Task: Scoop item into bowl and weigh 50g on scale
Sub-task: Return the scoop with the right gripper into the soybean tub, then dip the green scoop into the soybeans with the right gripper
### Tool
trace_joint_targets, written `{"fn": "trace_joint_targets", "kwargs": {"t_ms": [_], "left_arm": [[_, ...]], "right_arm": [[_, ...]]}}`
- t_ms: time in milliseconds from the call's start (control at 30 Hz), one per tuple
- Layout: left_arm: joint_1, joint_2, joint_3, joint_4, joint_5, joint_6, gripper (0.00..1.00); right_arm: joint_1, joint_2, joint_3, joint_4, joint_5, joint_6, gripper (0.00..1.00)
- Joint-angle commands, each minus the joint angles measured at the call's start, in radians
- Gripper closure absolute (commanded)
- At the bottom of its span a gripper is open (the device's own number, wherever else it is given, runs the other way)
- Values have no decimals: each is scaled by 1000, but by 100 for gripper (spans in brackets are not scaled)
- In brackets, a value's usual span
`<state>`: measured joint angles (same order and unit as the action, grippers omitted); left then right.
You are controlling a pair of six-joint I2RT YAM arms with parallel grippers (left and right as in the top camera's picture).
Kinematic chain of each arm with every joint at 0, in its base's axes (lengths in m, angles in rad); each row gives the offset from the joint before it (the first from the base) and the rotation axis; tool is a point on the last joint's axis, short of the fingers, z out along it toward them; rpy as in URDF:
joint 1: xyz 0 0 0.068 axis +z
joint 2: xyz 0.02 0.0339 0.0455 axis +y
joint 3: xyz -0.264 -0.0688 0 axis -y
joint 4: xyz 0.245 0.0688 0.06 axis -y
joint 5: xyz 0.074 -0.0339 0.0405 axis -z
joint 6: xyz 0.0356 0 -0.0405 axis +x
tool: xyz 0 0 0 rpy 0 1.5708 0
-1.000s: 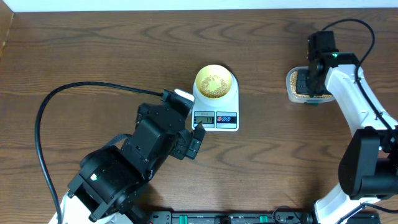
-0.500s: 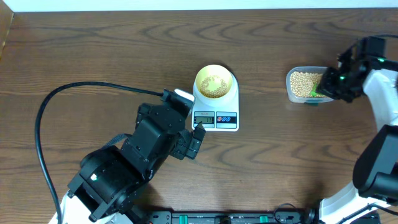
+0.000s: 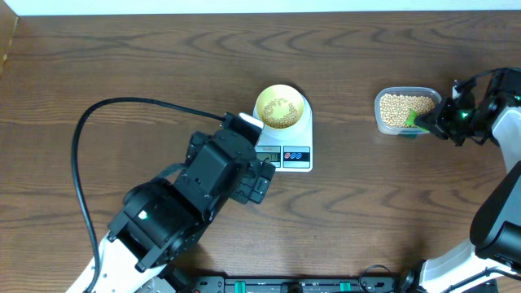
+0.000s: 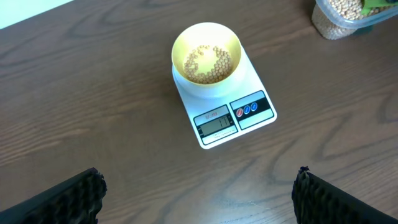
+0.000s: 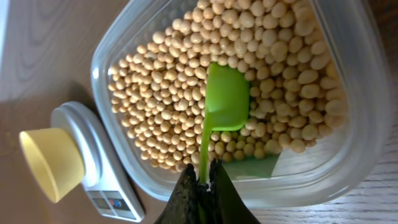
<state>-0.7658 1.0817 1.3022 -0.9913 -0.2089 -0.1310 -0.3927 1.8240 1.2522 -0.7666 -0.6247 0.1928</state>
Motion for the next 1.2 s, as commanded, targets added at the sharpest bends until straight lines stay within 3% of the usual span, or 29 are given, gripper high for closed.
{"fn": "trace_joint_targets", "kwargs": {"t_ms": [0, 533, 867, 1167], "left_arm": [[3, 10, 5, -3, -10, -2, 2], [3, 22, 5, -3, -10, -2, 2], [3, 22, 5, -3, -10, -2, 2], [3, 22, 5, -3, -10, -2, 2]], "right_arm": [[-13, -5, -18, 1, -136, -34, 99], [-153, -5, -23, 14, -355, -90, 99], [-300, -5, -87, 16, -621, -206, 99], [-339, -5, -175, 20, -851, -306, 99]]}}
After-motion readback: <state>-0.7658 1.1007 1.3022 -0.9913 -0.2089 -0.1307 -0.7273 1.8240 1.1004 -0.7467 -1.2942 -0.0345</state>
